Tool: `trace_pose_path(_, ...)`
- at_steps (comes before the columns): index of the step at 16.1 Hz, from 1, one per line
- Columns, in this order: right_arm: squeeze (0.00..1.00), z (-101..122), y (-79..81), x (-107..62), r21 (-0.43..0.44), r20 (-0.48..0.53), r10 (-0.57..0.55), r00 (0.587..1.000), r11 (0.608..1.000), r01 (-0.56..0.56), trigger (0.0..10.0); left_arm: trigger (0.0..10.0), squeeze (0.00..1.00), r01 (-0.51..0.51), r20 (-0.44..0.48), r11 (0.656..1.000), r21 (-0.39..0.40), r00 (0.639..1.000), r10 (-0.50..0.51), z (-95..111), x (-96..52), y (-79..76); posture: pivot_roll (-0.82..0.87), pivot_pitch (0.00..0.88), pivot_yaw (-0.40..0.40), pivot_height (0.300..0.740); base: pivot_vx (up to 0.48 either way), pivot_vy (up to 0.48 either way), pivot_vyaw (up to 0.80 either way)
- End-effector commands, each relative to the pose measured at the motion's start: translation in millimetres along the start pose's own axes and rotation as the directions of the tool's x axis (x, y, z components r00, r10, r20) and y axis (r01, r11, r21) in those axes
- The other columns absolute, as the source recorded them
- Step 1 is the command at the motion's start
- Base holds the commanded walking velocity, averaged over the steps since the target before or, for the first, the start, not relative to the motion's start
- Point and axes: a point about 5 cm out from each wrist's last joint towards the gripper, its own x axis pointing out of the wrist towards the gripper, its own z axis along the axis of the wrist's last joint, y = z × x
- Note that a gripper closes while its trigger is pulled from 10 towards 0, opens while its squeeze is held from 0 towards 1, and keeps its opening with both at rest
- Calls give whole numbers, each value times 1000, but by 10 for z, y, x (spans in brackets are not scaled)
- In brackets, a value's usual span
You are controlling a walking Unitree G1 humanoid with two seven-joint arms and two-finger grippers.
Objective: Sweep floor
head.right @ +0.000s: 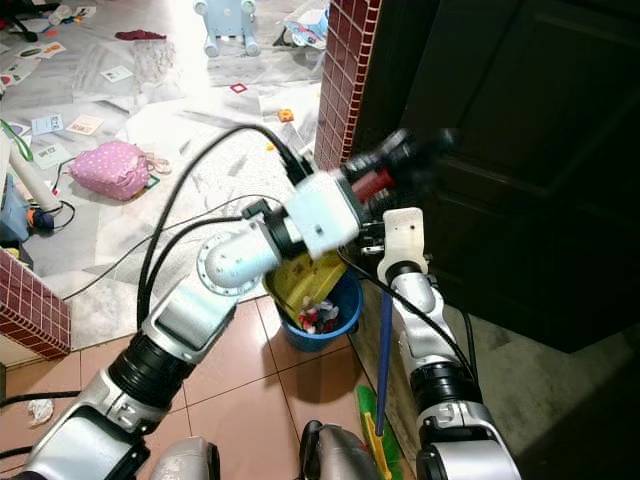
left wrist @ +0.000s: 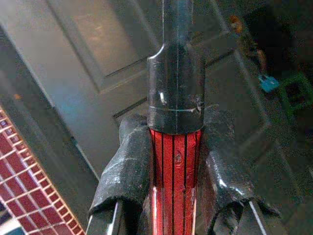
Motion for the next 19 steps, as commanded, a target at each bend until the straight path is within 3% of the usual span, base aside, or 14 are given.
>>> trace_pose_path(1, 0, 62, -51, 26, -27, 26, -16, 1000, 999, 17, 10000, 10000, 0, -23, 83, 999, 48, 996, 19, 197, 65, 79, -19, 104, -56, 740, 0, 0, 0)
trace_pose_path(2, 0, 61, -52, 25, -27, 26, -18, 1000, 999, 18, 10000, 10000, 0, -63, 87, 997, 42, 994, 59, 208, 65, 137, -19, 104, -56, 740, 0, 0, 0)
trace_pose_path(3, 0, 61, -54, 26, -28, 25, -18, 1000, 999, 18, 10000, 10000, 0, 10, 96, 990, 139, 995, -23, 236, 76, 72, -21, 104, -57, 740, 0, 0, 0)
trace_pose_path(4, 0, 61, -54, 28, -29, 25, -17, 1000, 999, 18, 10000, 10000, 0, 71, 109, 982, 176, 990, -91, 256, 72, -28, -21, 104, -57, 740, 0, 0, 0)
trace_pose_path(5, 0, 67, -51, 30, -36, 28, -14, 1000, 999, 15, 10000, 10000, 0, -65, 133, 993, 100, 990, 51, 286, 78, 103, -25, 102, -54, 740, 0, 0, 0)
trace_pose_path(6, 0, 65, -55, 30, -35, 29, -15, 999, 999, 16, 10000, 10000, 0, -130, 152, 981, 142, 982, 108, 319, 76, 212, -24, 101, -54, 740, 0, 0, 0)
trace_pose_path(9, 0, 65, -48, 36, -38, 27, -9, 1000, 999, 10, 10000, 10000, 0, -242, 193, 957, 161, 958, 210, 420, 71, 439, -19, 101, -60, 740, 0, 0, 0)
trace_pose_path(11, 0, 66, -45, 41, -38, 27, -8, 1000, 999, 9, 10000, 10000, 0, -353, 208, 926, 131, 923, 323, 464, 28, 628, -19, 95, -61, 740, 0, 0, 0)
trace_pose_path(13, 0, 68, -40, 43, -36, 28, -9, 1000, 999, 10, 10000, 10000, 0, -503, 218, 861, 74, 851, 478, 534, -59, 887, -19, 94, -60, 740, 0, 0, 0)
trace_pose_path(14, 0, 70, -37, 48, -36, 29, -8, 1000, 999, 9, 10000, 10000, 0, -631, 228, 775, 35, 760, 608, 606, -173, 1129, -18, 90, -60, 740, 0, 0, 0)
trace_pose_path(15, 0, 70, -38, 48, -36, 29, -7, 1000, 999, 8, 10000, 10000, 0, -701, 231, 711, 47, 701, 675, 654, -276, 1307, -18, 90, -60, 740, 0, 0, 0)
trace_pose_path(16, 0, 69, -37, 50, -36, 29, -5, 1000, 999, 7, 10000, 10000, 0, -755, 202, 644, 121, 654, 729, 632, -411, 1479, -13, 86, -62, 740, 0, 0, 0)
trace_pose_path(18, 0, 84, -33, 54, -52, 41, 2, 999, 999, 1, 10000, 10000, 0, -786, 62, 578, 221, 602, 796, 355, -666, 1626, -13, 86, -62, 740, 0, 0, 0)
trace_pose_path(19, 0, 114, -26, 59, -65, 60, 9, 998, 998, -5, 10000, 10000, 0, -825, -61, 519, 223, 519, 853, 68, -949, 1670, -11, 86, -65, 740, 0, 0, 0)
